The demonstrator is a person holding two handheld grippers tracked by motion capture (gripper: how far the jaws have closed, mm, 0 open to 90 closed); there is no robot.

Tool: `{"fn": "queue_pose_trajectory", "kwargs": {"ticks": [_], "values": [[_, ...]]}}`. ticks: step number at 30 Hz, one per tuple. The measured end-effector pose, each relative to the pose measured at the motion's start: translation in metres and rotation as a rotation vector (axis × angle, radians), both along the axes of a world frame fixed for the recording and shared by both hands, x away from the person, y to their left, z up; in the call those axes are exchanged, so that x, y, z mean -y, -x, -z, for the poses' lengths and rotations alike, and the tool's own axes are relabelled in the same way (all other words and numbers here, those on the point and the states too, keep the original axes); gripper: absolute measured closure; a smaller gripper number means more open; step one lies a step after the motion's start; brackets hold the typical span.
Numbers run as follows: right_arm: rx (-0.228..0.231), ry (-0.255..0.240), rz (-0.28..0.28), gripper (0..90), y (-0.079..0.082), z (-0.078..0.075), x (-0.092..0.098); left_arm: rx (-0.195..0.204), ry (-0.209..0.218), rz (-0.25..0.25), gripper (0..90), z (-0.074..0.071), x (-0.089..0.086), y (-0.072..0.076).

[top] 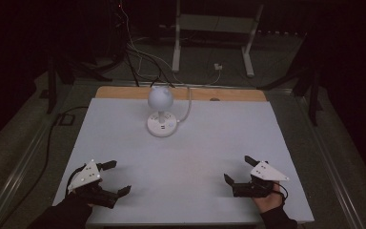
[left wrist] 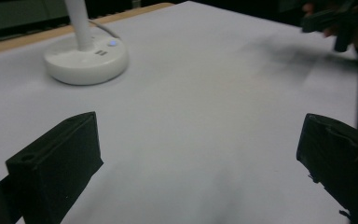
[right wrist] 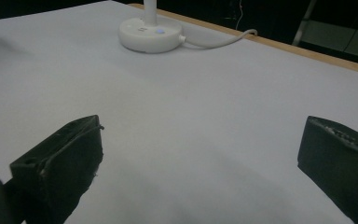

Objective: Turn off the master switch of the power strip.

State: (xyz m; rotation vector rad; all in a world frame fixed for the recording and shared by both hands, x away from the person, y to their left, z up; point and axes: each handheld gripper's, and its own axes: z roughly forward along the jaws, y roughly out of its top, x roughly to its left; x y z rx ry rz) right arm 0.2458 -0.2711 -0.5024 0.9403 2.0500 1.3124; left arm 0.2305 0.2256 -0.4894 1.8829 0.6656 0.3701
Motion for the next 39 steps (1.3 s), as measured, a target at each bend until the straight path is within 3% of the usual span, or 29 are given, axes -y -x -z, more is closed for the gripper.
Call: {"fn": "queue_pose_trajectory", "kwargs": {"ticks": [9, 18, 26, 39], "values": [[0.007, -0.014, -0.008, 0.0, 0.002, -0.002, -0.001, 0.008, -0.026, 0.038, 0.3, -0.022, 0.013, -0.014], [0.001, -0.016, -0.015, 0.0, 0.002, -0.002, -0.002, 0.03, -0.031, 0.042, 0.3, -0.038, 0.025, -0.029], [-0.007, -0.026, -0.01, 0.0, 0.002, -0.002, -0.001, 0.017, -0.028, 0.052, 0.3, -0.045, 0.039, -0.043], [-0.017, -0.035, -0.012, 0.0, 0.001, -0.001, 0.0, -0.002, -0.06, 0.032, 0.3, -0.047, 0.065, -0.067]]}}
